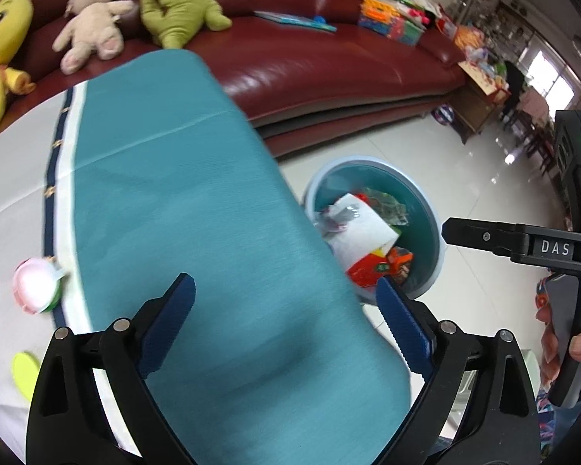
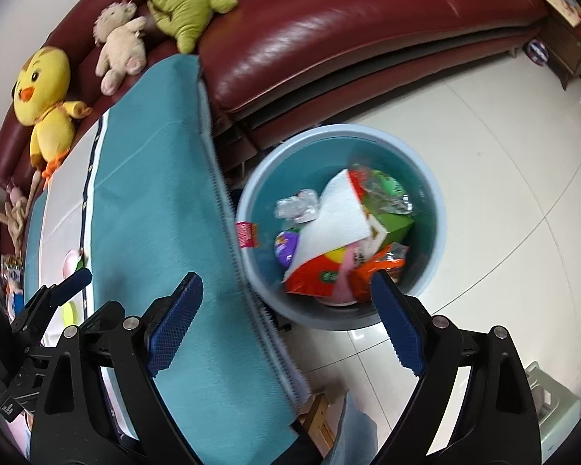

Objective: Collect trash
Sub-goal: 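Move both tools back over the table toward the lid and bowl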

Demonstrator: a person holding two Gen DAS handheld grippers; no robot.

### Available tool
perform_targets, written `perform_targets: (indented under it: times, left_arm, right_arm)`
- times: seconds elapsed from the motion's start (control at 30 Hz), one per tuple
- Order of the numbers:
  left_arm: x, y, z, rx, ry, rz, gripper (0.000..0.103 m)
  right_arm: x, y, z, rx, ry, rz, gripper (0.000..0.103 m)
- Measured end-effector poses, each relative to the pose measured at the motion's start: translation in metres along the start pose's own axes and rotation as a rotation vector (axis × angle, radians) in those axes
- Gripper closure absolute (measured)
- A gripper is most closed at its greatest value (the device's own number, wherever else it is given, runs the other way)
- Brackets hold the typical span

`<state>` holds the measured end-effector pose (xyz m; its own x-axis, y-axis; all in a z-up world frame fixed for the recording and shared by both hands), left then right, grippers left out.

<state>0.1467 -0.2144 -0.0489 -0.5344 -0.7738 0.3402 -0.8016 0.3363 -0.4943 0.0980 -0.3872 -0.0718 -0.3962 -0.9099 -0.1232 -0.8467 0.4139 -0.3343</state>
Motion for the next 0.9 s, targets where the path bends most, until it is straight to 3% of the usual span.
perform_targets:
  times: [0.33, 0.57, 0.77, 0.9]
  left_arm:
    - [-0.083, 0.044, -0.061, 0.063, -0.095, -0.149, 0.007]
    - [-0.149, 0.092, -0.104, 0.095, -0.191, -0.262, 0.006]
    - [-0.187, 0.132, -0.115, 0.065, -0.231, -0.321, 0.006]
    - [-0.194, 0.144, -0.114, 0.051, -0.243, -0.308, 0.006]
  right_arm:
    - [-0.083, 0.015, -0.001, -0.038, -0.033, -0.150, 0.018]
    - [-0.148, 0.032, 0.004, -0.071, -0.068, -0.259, 0.018]
    - [-0.190, 0.047, 0.009, -0.094, -0.081, -0.320, 0.018]
    - [-0.206, 0.055, 0.015, -0.114, -0.083, -0.337, 0.018]
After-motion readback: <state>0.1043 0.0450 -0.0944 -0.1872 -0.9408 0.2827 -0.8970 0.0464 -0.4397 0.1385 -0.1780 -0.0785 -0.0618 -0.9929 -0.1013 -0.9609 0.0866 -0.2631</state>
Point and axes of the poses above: each gripper's, at about its wrist camera, not at the fingertips, and z roughly the way its jaws point, x to its right, y to its underside, the point moved 3 cm from there along z, roughly the way its jaws point, and after that the axes turned 11 degrees about y, right-handed, at the moved point
